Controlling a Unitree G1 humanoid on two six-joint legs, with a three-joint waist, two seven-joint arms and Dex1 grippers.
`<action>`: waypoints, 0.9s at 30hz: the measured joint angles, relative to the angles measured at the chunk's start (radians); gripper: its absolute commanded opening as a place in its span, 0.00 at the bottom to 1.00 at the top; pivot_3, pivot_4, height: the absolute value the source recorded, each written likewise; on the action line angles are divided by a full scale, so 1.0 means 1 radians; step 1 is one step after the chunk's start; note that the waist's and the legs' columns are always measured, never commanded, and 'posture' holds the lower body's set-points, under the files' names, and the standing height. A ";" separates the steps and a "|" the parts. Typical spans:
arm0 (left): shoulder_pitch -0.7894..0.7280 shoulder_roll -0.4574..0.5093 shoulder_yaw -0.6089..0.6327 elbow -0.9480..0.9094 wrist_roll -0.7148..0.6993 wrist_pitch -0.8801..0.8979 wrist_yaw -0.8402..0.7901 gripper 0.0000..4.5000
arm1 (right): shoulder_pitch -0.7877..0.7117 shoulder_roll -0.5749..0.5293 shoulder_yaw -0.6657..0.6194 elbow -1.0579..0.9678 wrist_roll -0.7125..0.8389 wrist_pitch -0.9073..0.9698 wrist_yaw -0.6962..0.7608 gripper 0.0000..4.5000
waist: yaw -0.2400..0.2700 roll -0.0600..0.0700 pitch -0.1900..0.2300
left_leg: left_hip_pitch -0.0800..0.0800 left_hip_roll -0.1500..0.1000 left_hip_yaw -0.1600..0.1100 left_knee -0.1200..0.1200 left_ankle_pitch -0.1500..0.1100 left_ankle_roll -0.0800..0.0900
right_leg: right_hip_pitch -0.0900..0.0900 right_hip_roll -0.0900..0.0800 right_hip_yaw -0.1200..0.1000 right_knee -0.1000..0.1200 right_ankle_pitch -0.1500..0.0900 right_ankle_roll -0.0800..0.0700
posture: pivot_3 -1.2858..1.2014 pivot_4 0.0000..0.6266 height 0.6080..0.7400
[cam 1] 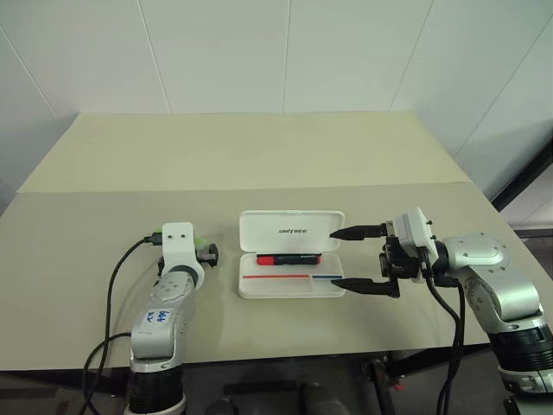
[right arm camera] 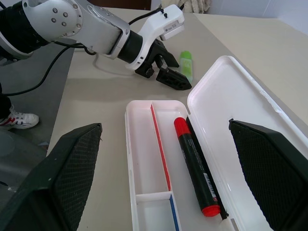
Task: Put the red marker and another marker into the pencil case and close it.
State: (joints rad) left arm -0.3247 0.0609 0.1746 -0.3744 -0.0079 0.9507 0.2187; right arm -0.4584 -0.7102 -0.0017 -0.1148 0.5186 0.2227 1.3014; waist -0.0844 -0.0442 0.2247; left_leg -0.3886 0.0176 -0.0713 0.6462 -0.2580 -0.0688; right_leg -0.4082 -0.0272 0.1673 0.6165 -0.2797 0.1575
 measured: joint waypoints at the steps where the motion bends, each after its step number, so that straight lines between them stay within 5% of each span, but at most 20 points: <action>1: 0.000 -0.003 0.005 0.001 0.004 -0.004 0.006 0.86 | 0.000 0.000 0.000 0.000 0.000 0.000 -0.001 1.00 | 0.000 0.000 0.000 | 0.000 0.000 0.000 0.000 0.000 0.000 | 0.000 0.000 0.000 0.000 0.000 0.000 | 0.52 0.24 1.00; 10: 0.015 -0.021 0.016 0.002 0.017 -0.033 0.028 0.20 | 0.000 0.000 0.000 0.000 0.000 0.000 -0.003 1.00 | 0.001 0.000 0.000 | -0.001 0.000 0.000 0.000 0.000 0.000 | 0.000 0.000 0.000 -0.001 0.000 0.000 | 0.52 0.24 1.00; 19: 0.033 -0.022 0.042 -0.020 0.032 -0.019 0.050 0.20 | 0.000 0.000 0.000 0.000 0.000 0.000 -0.003 1.00 | -0.003 0.000 0.000 | 0.000 0.000 0.000 -0.001 0.000 0.000 | 0.000 0.000 0.000 -0.001 0.000 0.000 | 0.52 0.24 1.00; 24: 0.024 -0.136 0.175 -0.055 -0.066 -0.039 0.049 0.20 | -0.001 0.003 0.001 0.000 -0.001 0.000 -0.002 1.00 | 0.002 0.000 0.000 | -0.001 0.000 0.000 -0.001 0.000 0.000 | 0.000 0.000 0.000 -0.003 0.000 0.000 | 0.52 0.24 1.00; 27: 0.016 -0.145 0.190 -0.070 -0.088 -0.062 0.045 0.40 | -0.001 0.005 0.002 0.000 -0.001 0.000 0.002 1.00 | 0.002 0.000 0.000 | -0.002 0.000 0.000 -0.001 0.000 0.000 | 0.000 0.000 0.000 -0.005 0.000 0.001 | 0.52 0.24 1.00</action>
State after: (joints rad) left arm -0.3083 -0.0845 0.3644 -0.4440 -0.0964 0.8883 0.2641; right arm -0.4590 -0.7052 0.0002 -0.1144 0.5181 0.2228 1.3032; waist -0.0823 -0.0443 0.2247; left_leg -0.3903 0.0175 -0.0712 0.6456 -0.2582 -0.0688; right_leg -0.4080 -0.0273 0.1673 0.6118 -0.2793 0.1583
